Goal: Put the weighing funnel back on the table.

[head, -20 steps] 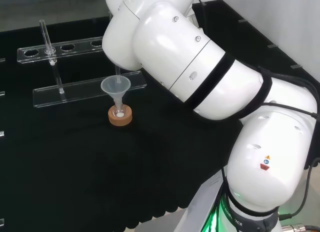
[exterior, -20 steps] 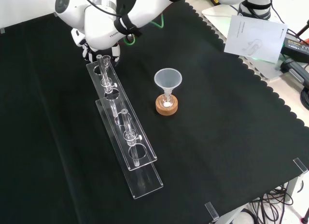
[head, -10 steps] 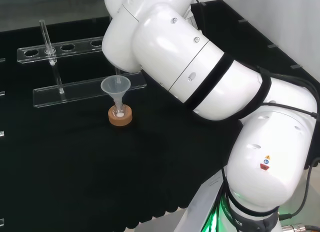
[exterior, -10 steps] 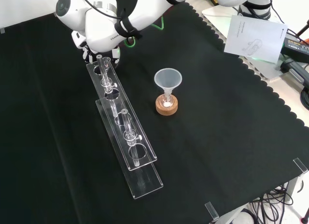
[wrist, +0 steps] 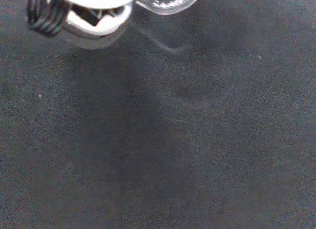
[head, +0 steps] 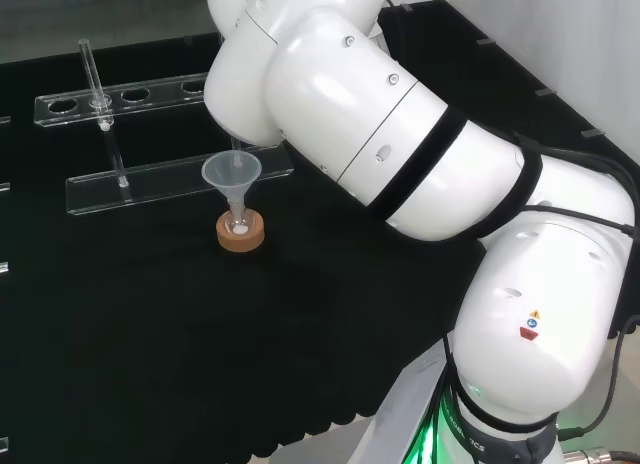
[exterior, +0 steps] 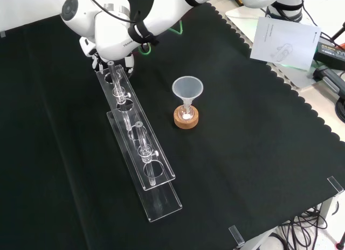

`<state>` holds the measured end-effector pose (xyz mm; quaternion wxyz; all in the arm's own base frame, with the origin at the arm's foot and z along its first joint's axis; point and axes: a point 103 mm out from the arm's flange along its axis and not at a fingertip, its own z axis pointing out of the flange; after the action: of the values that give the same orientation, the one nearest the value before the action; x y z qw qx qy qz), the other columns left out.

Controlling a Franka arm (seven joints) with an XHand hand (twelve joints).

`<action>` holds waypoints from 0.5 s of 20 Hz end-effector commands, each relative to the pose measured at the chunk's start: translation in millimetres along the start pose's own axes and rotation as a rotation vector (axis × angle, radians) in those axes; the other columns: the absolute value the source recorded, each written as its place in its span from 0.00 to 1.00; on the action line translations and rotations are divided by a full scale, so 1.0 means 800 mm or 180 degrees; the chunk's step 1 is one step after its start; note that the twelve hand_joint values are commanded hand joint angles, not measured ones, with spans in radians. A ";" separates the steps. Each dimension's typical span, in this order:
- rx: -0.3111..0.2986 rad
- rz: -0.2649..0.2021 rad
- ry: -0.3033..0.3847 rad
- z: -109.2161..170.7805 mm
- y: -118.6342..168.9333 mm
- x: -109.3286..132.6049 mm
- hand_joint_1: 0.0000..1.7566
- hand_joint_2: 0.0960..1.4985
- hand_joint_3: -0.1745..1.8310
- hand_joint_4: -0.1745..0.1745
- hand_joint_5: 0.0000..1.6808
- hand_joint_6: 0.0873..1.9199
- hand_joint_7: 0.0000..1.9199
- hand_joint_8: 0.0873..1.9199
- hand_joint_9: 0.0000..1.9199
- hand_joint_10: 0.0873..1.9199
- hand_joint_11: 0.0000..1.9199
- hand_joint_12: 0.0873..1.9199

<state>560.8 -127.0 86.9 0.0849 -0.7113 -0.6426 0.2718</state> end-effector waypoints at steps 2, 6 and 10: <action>-0.0049 -0.0031 0.0069 0.001 -0.002 0.006 0.62 0.42 0.45 1.00 0.67 0.47 0.29 0.32 0.43 0.20 0.36 0.57; -0.0085 -0.0046 0.0124 0.001 -0.004 0.003 0.60 0.51 0.34 1.00 0.65 0.45 0.25 0.33 0.41 0.20 0.35 0.58; -0.0088 -0.0058 0.0150 0.003 -0.007 0.000 0.51 0.44 0.33 0.55 0.47 0.40 0.19 0.34 0.36 0.23 0.32 0.60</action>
<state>556.3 -125.1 86.3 0.0913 -0.7130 -0.6487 0.2500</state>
